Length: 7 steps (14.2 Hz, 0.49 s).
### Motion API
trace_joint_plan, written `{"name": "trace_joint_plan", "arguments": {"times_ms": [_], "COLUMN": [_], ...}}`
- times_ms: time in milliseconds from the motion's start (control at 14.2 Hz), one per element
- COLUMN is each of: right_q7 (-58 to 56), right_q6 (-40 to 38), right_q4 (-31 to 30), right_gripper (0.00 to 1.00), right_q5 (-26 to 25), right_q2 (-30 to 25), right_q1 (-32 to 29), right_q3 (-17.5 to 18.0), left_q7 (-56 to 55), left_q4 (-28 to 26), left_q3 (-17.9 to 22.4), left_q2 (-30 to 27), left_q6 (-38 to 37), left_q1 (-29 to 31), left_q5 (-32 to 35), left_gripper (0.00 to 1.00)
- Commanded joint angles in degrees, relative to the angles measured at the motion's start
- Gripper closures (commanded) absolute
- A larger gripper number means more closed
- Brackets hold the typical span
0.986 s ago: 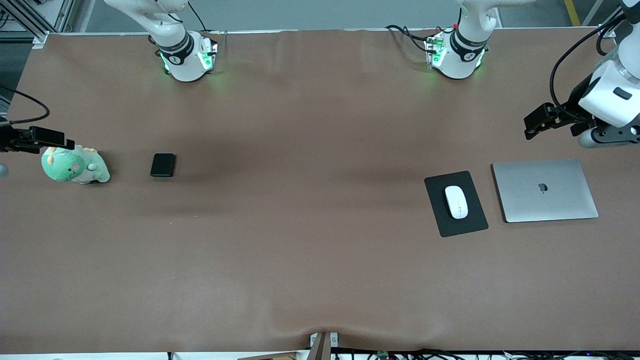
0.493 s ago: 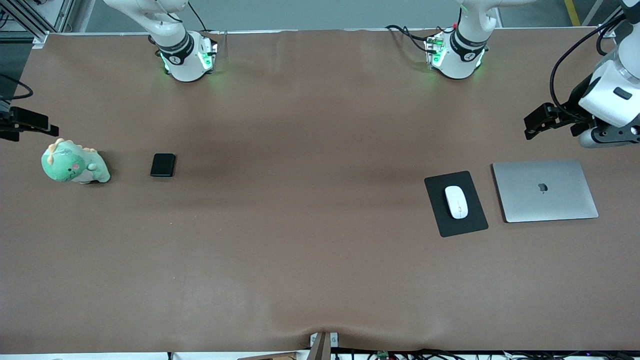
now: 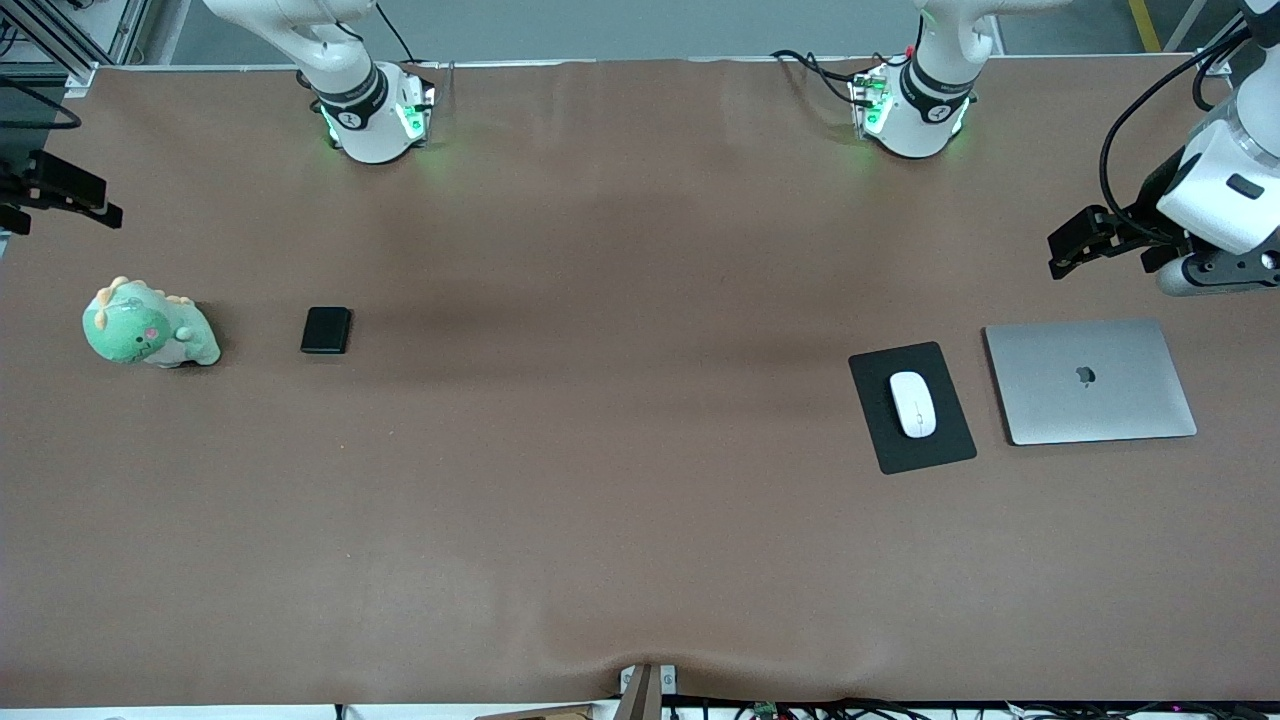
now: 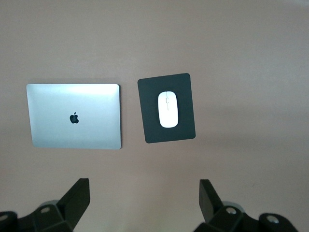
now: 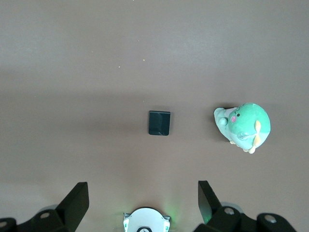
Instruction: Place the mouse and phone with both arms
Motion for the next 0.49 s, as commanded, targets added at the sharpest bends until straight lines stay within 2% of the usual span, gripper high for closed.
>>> {"name": "trace_joint_plan", "arguments": {"times_ms": [0,423], "right_q7": [0.72,0.72], "right_q6": [0.08,0.61], "right_q4": [-2.00,-1.21], "right_gripper": [0.00,0.00], "right_q5": [-0.98,-1.68], "right_q2": [-1.61,-1.44], "right_q1": [-0.01,0.16], "right_q3": [-0.02,0.50], "left_q7": [0.77,0.77], "left_q4": [-0.09,-0.09], "left_q3": [-0.02,-0.11], "left_q2": [-0.69,-0.60], "left_q6": [0.32,0.32], "left_q1": [0.13,0.13], "left_q5": [-1.00,-0.91], "left_gripper": [0.00,0.00]}}
